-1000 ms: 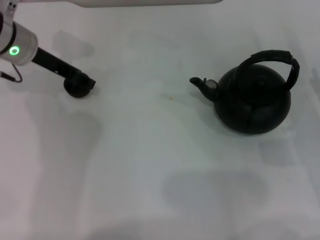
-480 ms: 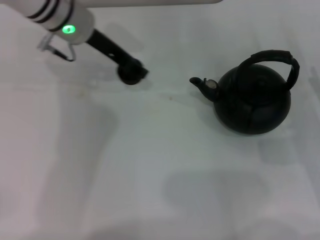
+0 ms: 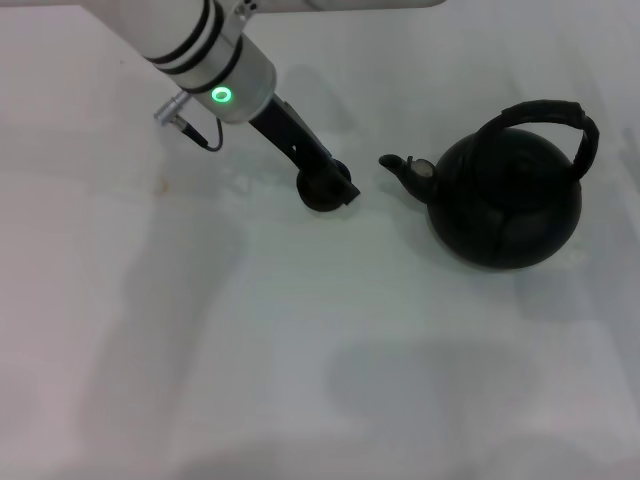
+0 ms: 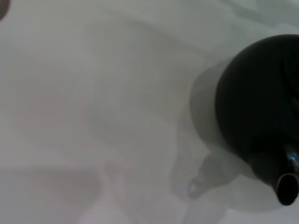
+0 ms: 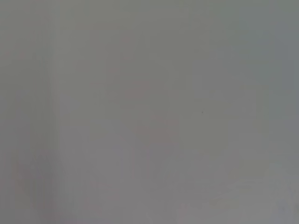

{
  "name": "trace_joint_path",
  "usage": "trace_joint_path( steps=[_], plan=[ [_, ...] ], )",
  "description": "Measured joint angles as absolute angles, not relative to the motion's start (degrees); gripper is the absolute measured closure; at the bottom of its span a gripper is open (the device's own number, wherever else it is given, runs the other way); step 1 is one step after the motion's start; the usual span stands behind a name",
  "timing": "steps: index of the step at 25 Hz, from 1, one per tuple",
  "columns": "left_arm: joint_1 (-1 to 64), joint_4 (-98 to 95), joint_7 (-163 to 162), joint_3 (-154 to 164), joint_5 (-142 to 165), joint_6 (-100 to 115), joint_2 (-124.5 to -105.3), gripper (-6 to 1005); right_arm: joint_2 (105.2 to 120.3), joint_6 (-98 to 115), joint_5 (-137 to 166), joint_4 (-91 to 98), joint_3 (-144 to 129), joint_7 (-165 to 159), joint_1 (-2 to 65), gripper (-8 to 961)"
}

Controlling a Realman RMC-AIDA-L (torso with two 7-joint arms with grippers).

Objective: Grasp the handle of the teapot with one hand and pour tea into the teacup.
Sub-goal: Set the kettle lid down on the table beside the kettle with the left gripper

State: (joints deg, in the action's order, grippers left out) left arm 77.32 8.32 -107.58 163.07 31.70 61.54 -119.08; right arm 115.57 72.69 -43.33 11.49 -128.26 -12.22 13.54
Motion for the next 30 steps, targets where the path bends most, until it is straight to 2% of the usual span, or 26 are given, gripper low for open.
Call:
trace_joint_path(
  steps=[30],
  plan=[
    [76.14,5.53,-108.37,163.04,35.39,61.26,-119.18,328,115.67,72.69,-43.33,11.80,-128.23,-12.22,13.34,78]
  ],
)
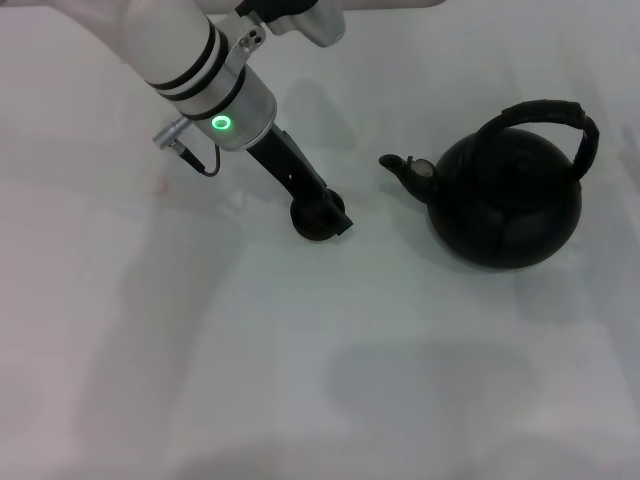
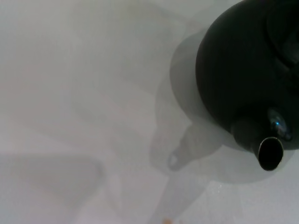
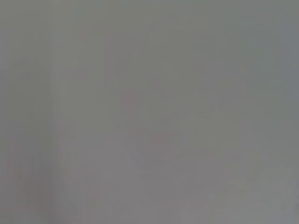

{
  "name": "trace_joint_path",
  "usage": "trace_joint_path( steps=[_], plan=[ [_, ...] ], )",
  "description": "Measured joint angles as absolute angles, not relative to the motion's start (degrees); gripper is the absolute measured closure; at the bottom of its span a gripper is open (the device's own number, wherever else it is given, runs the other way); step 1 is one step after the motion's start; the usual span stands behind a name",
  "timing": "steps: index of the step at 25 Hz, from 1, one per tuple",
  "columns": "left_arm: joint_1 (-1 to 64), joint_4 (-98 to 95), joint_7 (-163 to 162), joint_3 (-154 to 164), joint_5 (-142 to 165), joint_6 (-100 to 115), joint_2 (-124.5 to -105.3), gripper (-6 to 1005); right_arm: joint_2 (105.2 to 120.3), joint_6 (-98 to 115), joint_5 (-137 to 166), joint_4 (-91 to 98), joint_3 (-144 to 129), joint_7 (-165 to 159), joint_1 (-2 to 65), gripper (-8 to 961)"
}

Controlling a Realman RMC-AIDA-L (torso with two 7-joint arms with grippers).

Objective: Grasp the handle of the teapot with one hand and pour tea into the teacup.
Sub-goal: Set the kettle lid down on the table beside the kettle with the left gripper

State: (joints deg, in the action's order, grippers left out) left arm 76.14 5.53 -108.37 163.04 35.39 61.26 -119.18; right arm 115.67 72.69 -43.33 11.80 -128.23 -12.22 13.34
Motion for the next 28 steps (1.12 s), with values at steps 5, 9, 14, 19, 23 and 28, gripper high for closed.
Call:
trace_joint_path(
  steps=[5,9,14,19,23,28],
  plan=[
    [76.11,5.53,-108.94,163.03,35.68,61.25,-119.18,328,115.66,72.69,-43.33,11.88,-128.27,-12.22,13.37,78],
    [76.11,5.54,-109.06,163.03,36.69,60.97,-119.18,328,115.67,72.69,-43.33,11.86,-128.31,-12.22,13.36,78],
    [76.32,5.54,-109.07,163.04,37.13,60.93,-119.18,327,115.67,72.69,-43.33,11.86,-128.26,-12.22,13.36,78],
    [76.52,5.54,-109.07,163.04,37.13,61.10,-119.18,328,115.67,72.69,-43.33,11.83,-128.23,-12.22,13.34,78],
    [76.49,5.54,-109.07,163.04,37.13,60.81,-119.18,291,115.66,72.69,-43.33,11.64,-128.23,-12.22,13.32,78],
    [76.32,5.54,-109.07,163.04,37.08,60.79,-119.18,168,115.66,72.69,-43.33,11.59,-128.24,-12.22,13.34,78]
  ],
)
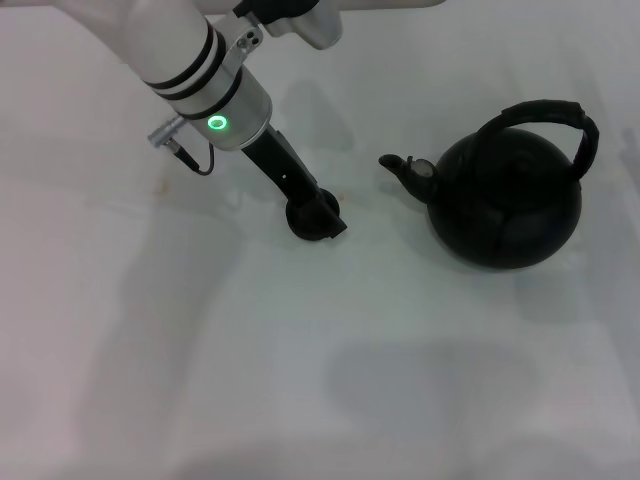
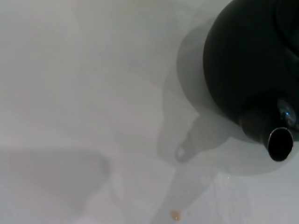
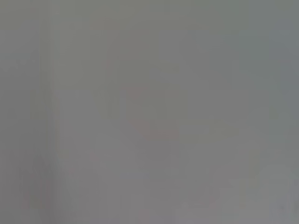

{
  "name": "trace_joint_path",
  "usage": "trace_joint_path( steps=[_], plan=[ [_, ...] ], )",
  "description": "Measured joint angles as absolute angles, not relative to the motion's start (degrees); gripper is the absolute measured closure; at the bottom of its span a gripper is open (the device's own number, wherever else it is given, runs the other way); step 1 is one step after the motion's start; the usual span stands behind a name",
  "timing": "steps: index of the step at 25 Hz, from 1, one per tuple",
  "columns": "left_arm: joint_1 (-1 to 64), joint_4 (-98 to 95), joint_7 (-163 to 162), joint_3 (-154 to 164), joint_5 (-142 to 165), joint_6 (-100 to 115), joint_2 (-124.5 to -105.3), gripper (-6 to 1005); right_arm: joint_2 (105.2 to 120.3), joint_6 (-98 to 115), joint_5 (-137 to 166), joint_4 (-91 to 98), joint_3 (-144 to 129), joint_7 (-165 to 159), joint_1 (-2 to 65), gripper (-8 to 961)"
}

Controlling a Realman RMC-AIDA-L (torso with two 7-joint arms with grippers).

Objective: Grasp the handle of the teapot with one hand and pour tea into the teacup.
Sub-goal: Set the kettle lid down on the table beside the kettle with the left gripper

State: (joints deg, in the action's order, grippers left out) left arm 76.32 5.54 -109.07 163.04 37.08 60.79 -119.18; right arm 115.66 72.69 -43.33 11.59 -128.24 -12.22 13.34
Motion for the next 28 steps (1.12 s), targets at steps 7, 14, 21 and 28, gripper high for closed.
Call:
trace_joint_path(
  steps=[7,14,21,28],
  plan=[
    [76.46,5.44,-106.92,162.90,34.26,60.69,-119.11,168,115.66,72.69,-43.33,11.72,-128.48,-12.22,13.24,78],
    [76.99,3.41,-103.94,162.38,31.72,60.68,-118.90,169,115.66,72.69,-43.33,11.72,-128.37,-12.22,13.01,78],
    [77.60,3.60,-100.87,162.29,27.48,60.65,-118.88,167,115.67,72.69,-43.33,11.76,-128.23,-12.22,12.92,78],
    [78.36,4.00,-97.89,162.50,23.82,61.00,-118.66,167,115.66,72.69,-43.33,11.81,-128.23,-12.22,12.92,78]
  ],
)
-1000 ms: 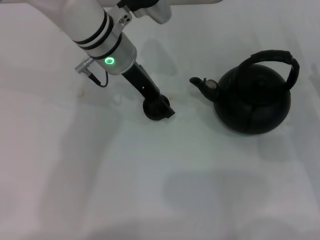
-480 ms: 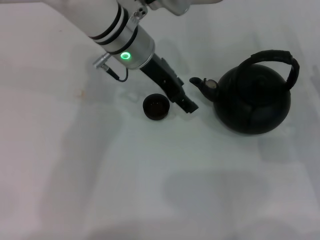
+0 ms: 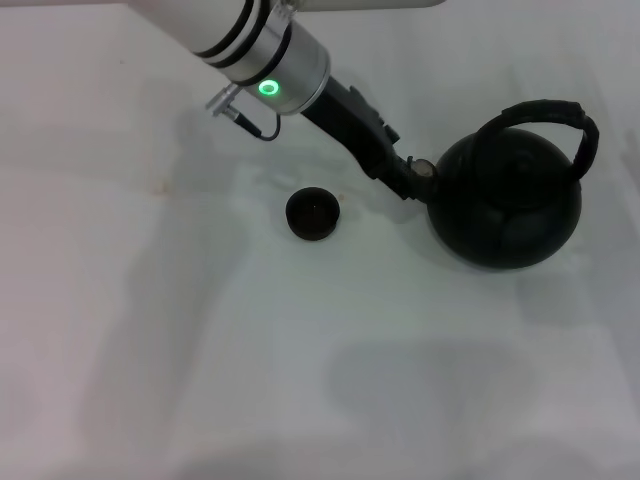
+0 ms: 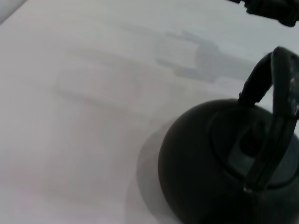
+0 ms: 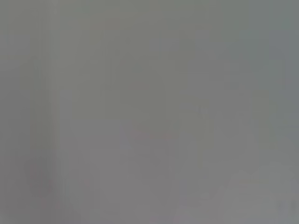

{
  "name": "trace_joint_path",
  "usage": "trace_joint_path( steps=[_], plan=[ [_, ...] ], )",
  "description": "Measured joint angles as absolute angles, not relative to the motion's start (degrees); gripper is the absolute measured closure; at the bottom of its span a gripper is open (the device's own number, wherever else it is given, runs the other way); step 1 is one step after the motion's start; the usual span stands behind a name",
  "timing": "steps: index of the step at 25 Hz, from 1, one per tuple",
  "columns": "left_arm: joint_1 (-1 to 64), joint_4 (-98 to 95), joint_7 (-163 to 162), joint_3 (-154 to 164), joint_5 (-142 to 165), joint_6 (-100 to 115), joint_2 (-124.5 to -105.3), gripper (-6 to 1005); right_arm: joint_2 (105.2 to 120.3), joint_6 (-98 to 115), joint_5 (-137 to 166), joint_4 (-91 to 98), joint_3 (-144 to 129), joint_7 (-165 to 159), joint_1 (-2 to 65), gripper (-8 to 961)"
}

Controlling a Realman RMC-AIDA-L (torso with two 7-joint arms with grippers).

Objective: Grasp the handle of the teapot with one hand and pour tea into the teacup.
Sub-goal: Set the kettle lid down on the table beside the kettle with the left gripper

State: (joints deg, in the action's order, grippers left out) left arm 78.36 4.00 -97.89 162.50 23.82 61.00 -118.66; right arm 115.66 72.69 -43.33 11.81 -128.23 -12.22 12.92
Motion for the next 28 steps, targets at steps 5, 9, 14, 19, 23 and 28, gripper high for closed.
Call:
trace_joint_path(
  steps=[5,9,14,19,23,28],
  plan=[
    [78.99,4.04,-96.36,162.51,21.87,61.05,-118.65,167,115.67,72.69,-43.33,11.72,-128.19,-12.22,12.92,78],
    [79.18,4.07,-95.08,162.51,20.05,61.26,-118.59,168,115.67,72.69,-43.33,11.51,-128.14,-12.22,12.89,78],
    [79.19,4.77,-94.74,162.40,19.76,61.34,-118.49,168,115.66,72.69,-43.33,11.51,-128.14,-12.22,12.83,78],
    [78.27,6.54,-92.90,162.79,16.53,62.10,-118.48,167,115.67,72.69,-43.33,11.51,-128.14,-12.22,12.83,78],
    [76.68,9.70,-88.52,162.80,10.22,64.49,-118.52,166,115.67,72.77,-43.33,11.44,-128.14,-12.22,12.83,78],
    [74.59,12.13,-84.70,162.79,4.32,65.81,-118.55,170,115.67,72.99,-43.33,11.43,-128.15,-12.22,12.83,78]
  ],
)
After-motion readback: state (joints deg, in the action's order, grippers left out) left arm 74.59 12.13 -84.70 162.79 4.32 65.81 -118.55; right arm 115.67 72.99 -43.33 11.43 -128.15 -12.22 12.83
